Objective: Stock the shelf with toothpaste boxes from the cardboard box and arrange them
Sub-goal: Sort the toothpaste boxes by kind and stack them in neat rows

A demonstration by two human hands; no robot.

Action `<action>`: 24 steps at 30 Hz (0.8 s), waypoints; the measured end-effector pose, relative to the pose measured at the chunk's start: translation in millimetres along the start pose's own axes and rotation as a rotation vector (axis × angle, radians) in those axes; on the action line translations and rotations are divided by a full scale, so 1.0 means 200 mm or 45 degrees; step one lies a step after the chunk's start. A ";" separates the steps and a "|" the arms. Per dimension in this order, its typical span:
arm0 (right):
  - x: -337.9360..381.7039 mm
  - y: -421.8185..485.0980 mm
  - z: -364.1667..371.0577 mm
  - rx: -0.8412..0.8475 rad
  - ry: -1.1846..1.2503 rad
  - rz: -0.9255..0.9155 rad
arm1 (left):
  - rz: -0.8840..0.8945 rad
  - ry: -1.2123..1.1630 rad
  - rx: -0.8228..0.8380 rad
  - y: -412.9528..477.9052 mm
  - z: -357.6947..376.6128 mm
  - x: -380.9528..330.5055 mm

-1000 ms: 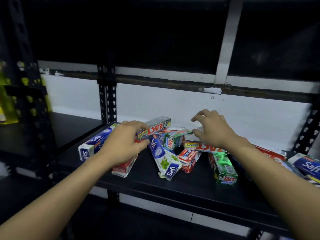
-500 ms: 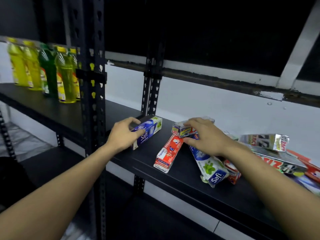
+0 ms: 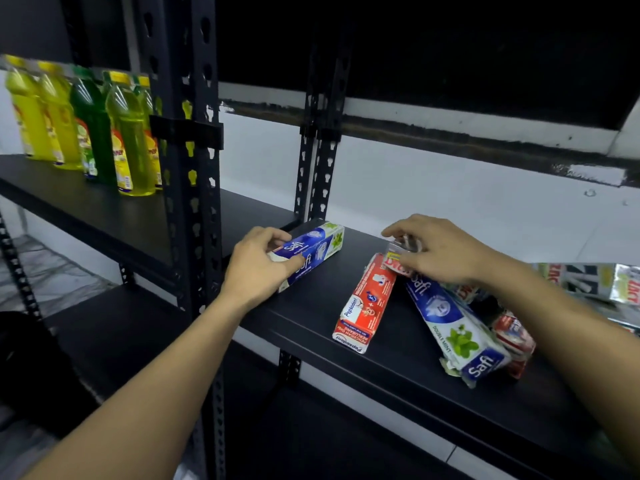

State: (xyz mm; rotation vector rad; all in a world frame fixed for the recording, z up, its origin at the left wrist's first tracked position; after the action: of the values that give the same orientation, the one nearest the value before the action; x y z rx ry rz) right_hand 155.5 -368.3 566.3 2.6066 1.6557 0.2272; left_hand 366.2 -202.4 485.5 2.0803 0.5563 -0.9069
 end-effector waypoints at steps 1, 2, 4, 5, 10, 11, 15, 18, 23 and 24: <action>-0.01 -0.02 -0.01 -0.016 -0.009 -0.006 | -0.013 -0.027 -0.002 0.00 0.00 0.01; -0.02 -0.04 -0.02 -0.022 -0.015 -0.008 | -0.028 -0.060 -0.006 0.00 0.00 0.01; -0.03 -0.08 -0.03 -0.026 -0.021 -0.019 | -0.049 -0.116 -0.015 0.00 -0.01 0.01; -0.03 -0.09 -0.04 -0.036 -0.024 -0.027 | -0.055 -0.131 -0.022 0.00 -0.01 0.01; -0.02 -0.09 -0.09 -0.127 -0.042 -0.037 | -0.102 -0.151 -0.008 0.00 -0.03 0.03; -0.01 -0.08 -0.09 -0.133 -0.055 -0.044 | -0.118 -0.159 0.015 0.00 -0.02 0.03; 0.09 -0.05 -0.09 -0.146 -0.077 -0.105 | -0.177 -0.156 0.050 0.01 0.01 0.05; 0.18 0.00 -0.05 -0.097 -0.108 -0.139 | -0.116 -0.147 0.024 0.02 0.00 0.04; 0.33 0.16 0.04 0.014 -0.236 -0.215 | 0.012 0.103 0.085 -0.03 0.01 0.00; 0.35 0.20 0.08 0.054 -0.264 -0.216 | 0.017 0.116 0.078 -0.04 0.01 0.00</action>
State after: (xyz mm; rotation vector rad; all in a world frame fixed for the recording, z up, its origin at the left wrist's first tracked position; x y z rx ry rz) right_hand 223.7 -322.0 562.9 2.4028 1.8099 -0.0826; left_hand 361.8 -198.9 481.0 2.1869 0.5684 -0.8344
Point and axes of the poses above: each hand's wrist, its own y-axis towards the middle knuckle, its own z-axis out of the palm, x = y × z, the point moved 7 cm from there along y, towards the middle knuckle, and after that the axes turned 5 degrees about x, right-handed, at the moved point
